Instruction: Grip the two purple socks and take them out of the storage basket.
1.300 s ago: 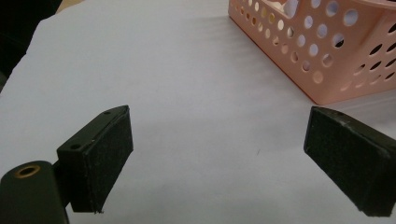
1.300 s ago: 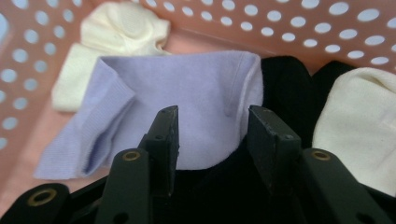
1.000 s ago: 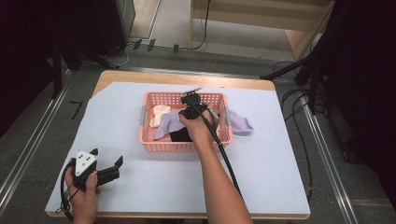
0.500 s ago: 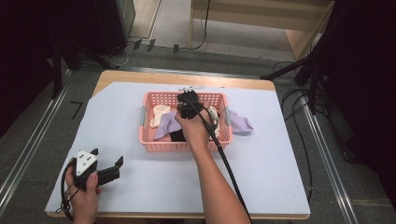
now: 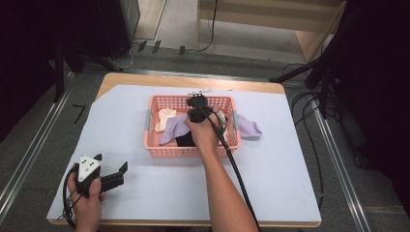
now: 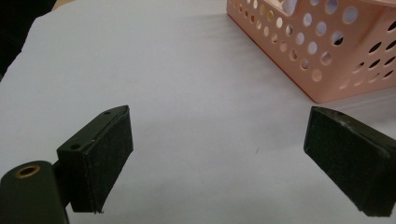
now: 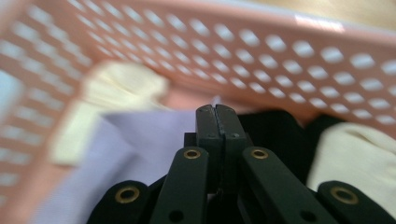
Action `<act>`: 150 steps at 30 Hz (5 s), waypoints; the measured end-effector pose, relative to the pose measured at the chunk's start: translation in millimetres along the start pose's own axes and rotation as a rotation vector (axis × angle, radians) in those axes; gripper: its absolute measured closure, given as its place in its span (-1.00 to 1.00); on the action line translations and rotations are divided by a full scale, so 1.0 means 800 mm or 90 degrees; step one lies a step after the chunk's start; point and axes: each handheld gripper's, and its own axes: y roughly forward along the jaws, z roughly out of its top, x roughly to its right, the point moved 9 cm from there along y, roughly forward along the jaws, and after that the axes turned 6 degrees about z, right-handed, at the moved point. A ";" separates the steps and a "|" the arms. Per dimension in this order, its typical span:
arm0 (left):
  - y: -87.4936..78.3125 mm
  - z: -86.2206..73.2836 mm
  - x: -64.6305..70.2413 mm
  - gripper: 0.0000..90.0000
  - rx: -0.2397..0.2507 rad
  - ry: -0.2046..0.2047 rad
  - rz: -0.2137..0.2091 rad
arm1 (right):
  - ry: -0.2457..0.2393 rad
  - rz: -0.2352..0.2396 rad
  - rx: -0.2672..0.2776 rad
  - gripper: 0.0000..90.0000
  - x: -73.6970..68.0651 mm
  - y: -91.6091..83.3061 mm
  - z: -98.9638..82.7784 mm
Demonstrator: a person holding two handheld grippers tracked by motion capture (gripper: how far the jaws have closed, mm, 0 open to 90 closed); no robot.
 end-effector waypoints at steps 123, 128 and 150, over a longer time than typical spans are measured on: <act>0.000 -0.001 0.003 -0.80 -0.005 0.016 -0.001 | 0.101 -0.103 0.325 0.50 0.249 -0.160 -0.085; 0.000 -0.001 0.003 -0.80 -0.006 0.011 -0.002 | 0.113 -0.092 0.327 0.39 0.252 -0.173 -0.096; -0.005 0.002 -0.004 -0.78 0.022 -0.011 0.026 | 0.049 -0.074 0.302 0.00 0.267 -0.224 -0.202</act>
